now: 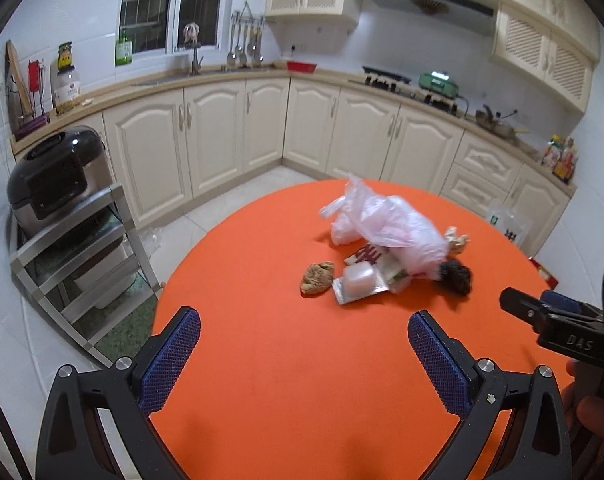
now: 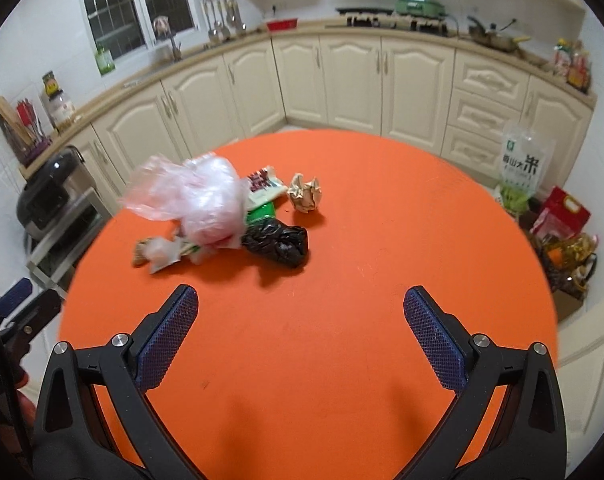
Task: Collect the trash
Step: 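Return both tools to the orange table, then grasp the brown lump with the left tool while the right tool grasps the black bag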
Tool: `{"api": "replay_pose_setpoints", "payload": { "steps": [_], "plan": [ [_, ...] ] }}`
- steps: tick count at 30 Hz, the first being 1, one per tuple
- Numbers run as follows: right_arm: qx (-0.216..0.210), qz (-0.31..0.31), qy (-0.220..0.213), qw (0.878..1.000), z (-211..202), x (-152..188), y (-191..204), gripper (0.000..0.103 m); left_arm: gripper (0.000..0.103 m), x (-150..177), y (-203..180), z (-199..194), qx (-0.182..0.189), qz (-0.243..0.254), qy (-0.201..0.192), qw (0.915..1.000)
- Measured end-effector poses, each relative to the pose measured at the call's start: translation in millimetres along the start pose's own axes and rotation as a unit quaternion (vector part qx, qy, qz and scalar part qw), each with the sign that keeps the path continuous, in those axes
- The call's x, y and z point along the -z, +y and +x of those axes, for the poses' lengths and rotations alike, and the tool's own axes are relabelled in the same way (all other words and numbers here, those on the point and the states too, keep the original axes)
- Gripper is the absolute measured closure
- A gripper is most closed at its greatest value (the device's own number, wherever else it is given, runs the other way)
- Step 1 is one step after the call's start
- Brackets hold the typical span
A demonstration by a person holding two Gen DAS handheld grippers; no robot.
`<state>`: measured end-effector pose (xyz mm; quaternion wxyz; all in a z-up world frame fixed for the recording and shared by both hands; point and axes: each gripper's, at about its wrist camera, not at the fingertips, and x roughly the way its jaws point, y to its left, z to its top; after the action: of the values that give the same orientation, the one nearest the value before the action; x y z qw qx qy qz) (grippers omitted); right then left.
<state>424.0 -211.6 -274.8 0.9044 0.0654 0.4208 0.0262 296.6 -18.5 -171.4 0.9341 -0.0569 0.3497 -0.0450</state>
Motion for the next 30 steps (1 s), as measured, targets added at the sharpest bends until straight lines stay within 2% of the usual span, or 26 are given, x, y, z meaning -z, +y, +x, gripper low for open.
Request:
{"api": "replay_pose_setpoints", "payload": {
  "steps": [7,10,12,14,15,17,19,22,27,30],
  "plan": [
    [0.008,-0.036,0.036,0.999,61.7,-15.2,5.0,0.005,0.001,-46.0,-11.9,76.4,-0.009,0.005,0.035,0.9993],
    [0.011,-0.046,0.041,0.998,72.3,-19.4,8.9,0.009,0.001,-63.7,-17.6,105.1,-0.012,0.009,0.044,0.9989],
    [0.008,-0.049,0.043,0.998,77.0,-21.3,12.2,0.017,0.001,-72.2,-23.1,121.2,-0.012,0.014,0.051,0.9985],
    [0.003,-0.053,0.046,0.998,81.2,-22.5,15.1,0.035,0.001,-80.5,-27.3,138.8,-0.014,0.018,0.056,0.9982],
    [0.011,-0.061,0.042,0.997,81.6,-22.6,17.4,0.038,0.001,-83.4,-28.0,146.1,-0.012,0.019,0.058,0.9981],
    [0.018,-0.069,0.039,0.997,82.7,-23.8,19.5,0.055,0.001,-90.4,-30.9,158.1,-0.012,0.019,0.06,0.9979],
    [0.017,-0.066,0.036,0.997,81.5,-24.4,18.1,0.068,0.001,-99.6,-34.9,173.2,-0.018,0.022,0.064,0.9975],
    [0.002,-0.053,0.036,0.998,79.3,-25.1,12.4,0.071,0.001,-104.0,-38.4,188.0,-0.018,0.022,0.074,0.9968],
    [-0.004,-0.047,0.036,0.998,76.5,-24.4,7.3,0.071,0.001,-107.3,-40.6,195.8,-0.026,0.018,0.066,0.9973],
    [-0.007,-0.045,0.035,0.998,76.4,-24.1,6.0,0.071,0.001,-98.3,-38.7,199.0,-0.025,0.013,0.072,0.997]
  ]
}}
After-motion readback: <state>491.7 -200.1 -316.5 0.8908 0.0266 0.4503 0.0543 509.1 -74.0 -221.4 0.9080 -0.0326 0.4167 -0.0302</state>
